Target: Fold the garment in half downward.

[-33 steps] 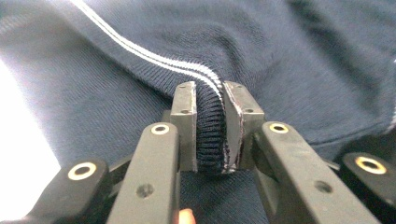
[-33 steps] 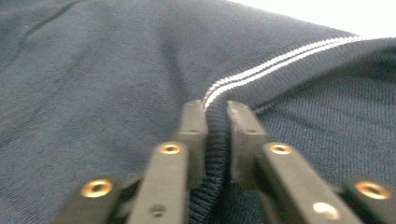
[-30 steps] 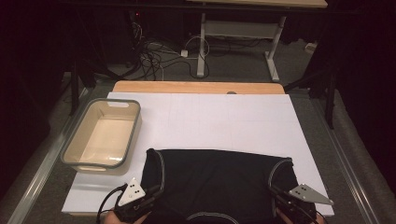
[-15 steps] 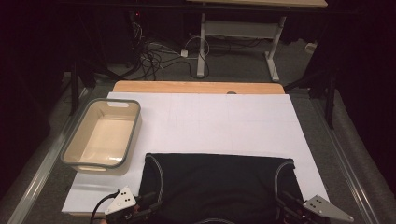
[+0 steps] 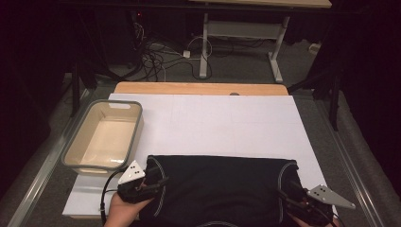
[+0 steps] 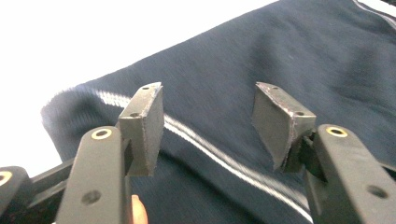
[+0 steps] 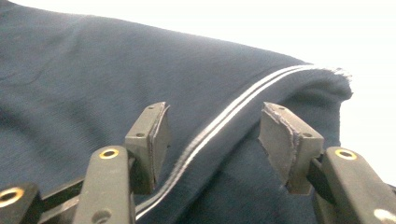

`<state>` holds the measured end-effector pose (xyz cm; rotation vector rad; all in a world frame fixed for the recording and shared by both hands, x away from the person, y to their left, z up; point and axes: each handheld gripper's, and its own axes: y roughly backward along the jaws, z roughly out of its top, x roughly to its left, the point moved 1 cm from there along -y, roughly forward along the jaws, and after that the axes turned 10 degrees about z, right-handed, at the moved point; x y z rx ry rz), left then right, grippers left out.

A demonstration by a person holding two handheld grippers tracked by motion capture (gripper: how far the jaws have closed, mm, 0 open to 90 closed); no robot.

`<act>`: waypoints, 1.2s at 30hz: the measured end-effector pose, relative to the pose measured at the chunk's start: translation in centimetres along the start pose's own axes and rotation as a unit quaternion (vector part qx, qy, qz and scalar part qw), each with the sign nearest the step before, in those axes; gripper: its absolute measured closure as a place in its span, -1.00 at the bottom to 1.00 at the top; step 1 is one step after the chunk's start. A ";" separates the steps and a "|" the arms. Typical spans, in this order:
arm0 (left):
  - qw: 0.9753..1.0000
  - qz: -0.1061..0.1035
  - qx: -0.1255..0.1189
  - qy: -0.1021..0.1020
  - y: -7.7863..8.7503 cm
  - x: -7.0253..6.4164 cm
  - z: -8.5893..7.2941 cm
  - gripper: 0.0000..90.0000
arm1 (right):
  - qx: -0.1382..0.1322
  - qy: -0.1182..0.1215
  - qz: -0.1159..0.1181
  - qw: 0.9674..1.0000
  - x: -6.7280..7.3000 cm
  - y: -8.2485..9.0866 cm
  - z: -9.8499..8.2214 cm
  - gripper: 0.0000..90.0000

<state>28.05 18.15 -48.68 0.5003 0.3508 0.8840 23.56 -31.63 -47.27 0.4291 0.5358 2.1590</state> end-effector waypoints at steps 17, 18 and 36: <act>1.000 0.001 0.018 0.000 -1.8 0.7 -0.2 -0.22 | 0.043 -0.057 -0.071 0.995 -7.8 -4.6 4.6 -0.36; 1.000 -0.001 0.018 0.000 -1.8 0.7 -0.2 -0.22 | 0.056 -0.066 -0.066 0.994 -8.0 -5.0 4.5 -0.43; 1.000 -0.008 0.026 0.004 -2.0 0.9 -0.2 -0.22 | 0.082 -0.078 -0.009 0.994 -7.7 -5.6 3.3 0.43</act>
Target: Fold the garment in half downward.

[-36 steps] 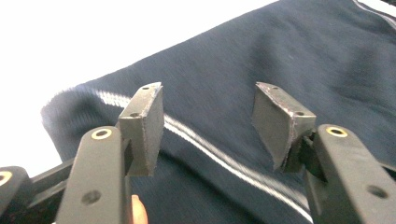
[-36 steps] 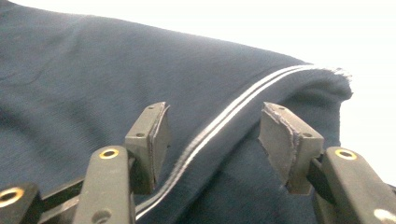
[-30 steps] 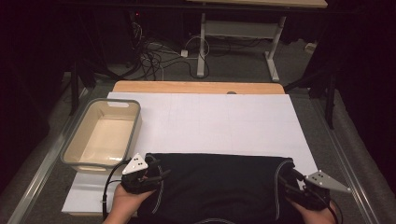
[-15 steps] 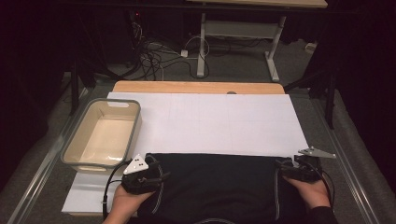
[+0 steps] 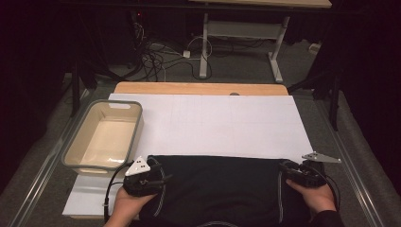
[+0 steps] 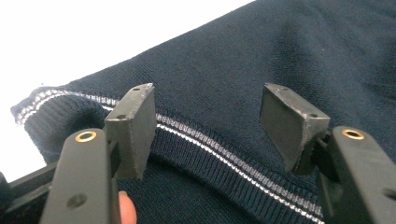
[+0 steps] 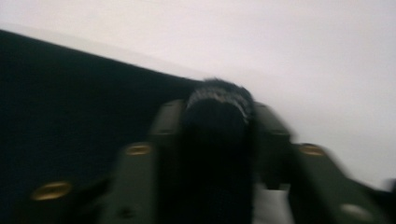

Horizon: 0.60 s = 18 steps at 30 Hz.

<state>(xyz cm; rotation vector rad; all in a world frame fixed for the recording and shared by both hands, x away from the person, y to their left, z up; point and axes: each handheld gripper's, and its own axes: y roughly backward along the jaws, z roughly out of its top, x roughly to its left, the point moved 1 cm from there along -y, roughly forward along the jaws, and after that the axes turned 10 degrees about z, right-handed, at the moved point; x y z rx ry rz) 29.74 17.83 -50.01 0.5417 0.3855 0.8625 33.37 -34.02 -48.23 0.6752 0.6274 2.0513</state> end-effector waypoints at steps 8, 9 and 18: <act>1.000 0.002 -0.006 0.004 0.2 0.0 0.0 -0.22 | -0.011 0.025 0.003 1.000 0.6 0.1 0.0 0.74; 1.000 0.005 -0.007 0.009 0.5 -0.1 0.1 -0.22 | -0.015 0.031 -0.009 0.999 0.6 0.2 0.0 0.74; 0.999 0.029 -0.030 -0.002 1.6 0.1 2.0 -0.22 | -0.064 0.018 -0.036 0.997 -1.6 3.3 0.0 0.74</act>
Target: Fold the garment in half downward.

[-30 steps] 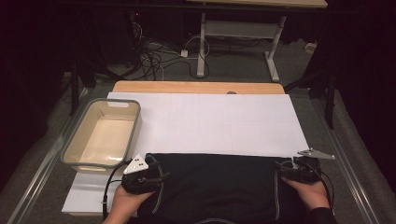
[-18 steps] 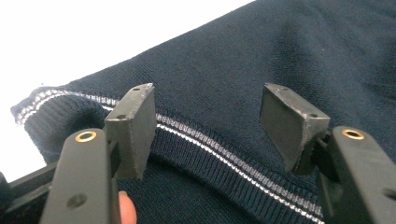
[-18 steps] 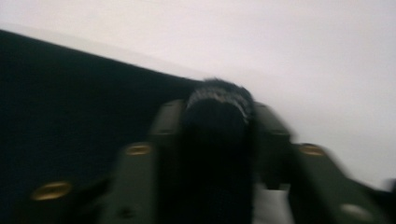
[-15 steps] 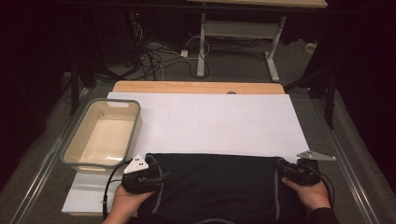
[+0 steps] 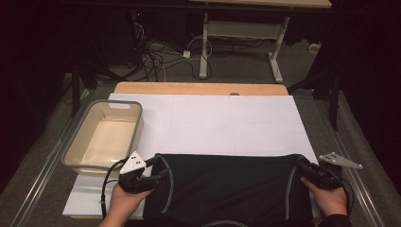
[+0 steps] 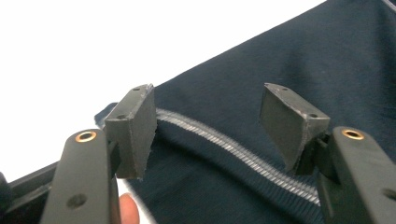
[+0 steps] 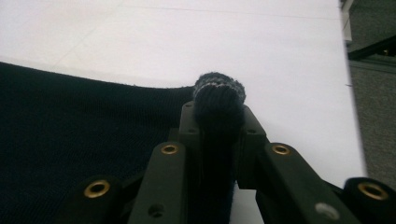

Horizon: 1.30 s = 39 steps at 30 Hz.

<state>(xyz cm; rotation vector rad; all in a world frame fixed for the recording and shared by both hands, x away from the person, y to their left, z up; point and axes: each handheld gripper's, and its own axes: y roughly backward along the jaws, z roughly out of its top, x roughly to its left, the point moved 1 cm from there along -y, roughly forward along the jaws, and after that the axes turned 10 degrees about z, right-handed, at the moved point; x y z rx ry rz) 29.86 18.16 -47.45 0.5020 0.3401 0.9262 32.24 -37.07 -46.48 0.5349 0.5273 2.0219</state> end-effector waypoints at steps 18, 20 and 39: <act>0.994 0.059 0.094 0.024 -6.1 2.4 1.6 -0.31 | 0.022 0.001 0.011 1.000 -0.8 -0.7 -1.3 0.72; 0.991 0.074 0.107 0.022 -6.0 2.4 1.4 -0.35 | 0.024 0.001 0.012 1.000 -0.8 -0.7 -1.3 0.72; 0.993 0.012 0.098 0.061 -5.2 2.4 0.2 0.32 | 0.027 0.006 0.012 1.000 -0.6 -0.8 -1.3 0.71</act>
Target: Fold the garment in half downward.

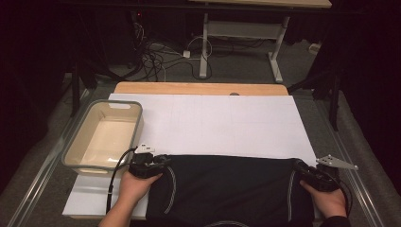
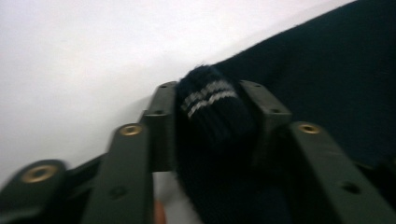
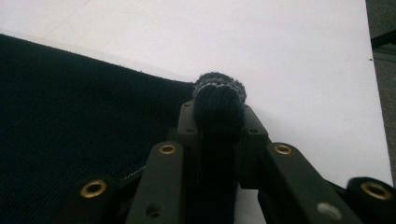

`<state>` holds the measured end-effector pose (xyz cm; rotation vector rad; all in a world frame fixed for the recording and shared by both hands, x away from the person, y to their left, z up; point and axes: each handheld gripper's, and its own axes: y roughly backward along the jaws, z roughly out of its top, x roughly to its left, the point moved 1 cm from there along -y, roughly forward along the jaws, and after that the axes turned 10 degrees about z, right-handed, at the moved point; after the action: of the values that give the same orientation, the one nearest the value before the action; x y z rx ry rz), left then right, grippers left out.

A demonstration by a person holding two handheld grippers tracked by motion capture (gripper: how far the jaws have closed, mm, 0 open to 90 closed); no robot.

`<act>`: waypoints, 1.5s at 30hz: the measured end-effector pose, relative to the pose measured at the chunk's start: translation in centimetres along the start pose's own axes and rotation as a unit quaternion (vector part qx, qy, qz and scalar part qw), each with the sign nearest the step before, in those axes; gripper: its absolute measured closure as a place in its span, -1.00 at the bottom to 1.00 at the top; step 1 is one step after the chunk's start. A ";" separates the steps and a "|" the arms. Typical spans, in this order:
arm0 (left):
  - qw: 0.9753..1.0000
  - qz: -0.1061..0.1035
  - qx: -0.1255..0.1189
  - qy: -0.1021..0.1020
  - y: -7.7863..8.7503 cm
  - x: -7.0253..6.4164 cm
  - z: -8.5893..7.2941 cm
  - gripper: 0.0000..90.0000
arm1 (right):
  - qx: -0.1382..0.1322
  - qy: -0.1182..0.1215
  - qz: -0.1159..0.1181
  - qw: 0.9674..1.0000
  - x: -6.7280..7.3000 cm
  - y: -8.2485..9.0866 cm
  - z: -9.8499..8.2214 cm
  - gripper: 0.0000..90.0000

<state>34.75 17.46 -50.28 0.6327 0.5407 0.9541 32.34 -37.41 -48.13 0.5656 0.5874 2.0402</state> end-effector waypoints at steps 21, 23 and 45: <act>0.996 0.021 -0.083 -0.033 3.8 -1.4 2.4 0.62 | -0.069 0.044 -0.001 0.997 2.2 2.5 3.2 0.72; 0.995 0.024 -0.092 -0.031 4.2 -1.3 2.9 0.63 | -0.074 0.050 -0.004 0.996 2.6 2.9 4.0 0.72; 0.996 0.066 -0.052 -0.008 -2.0 0.8 9.8 0.64 | -0.056 0.041 -0.040 0.997 -1.1 -3.6 8.9 0.72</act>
<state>42.88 14.77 -44.95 0.5872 0.4365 1.0929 40.48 -34.97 -43.53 0.3874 0.5308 2.0138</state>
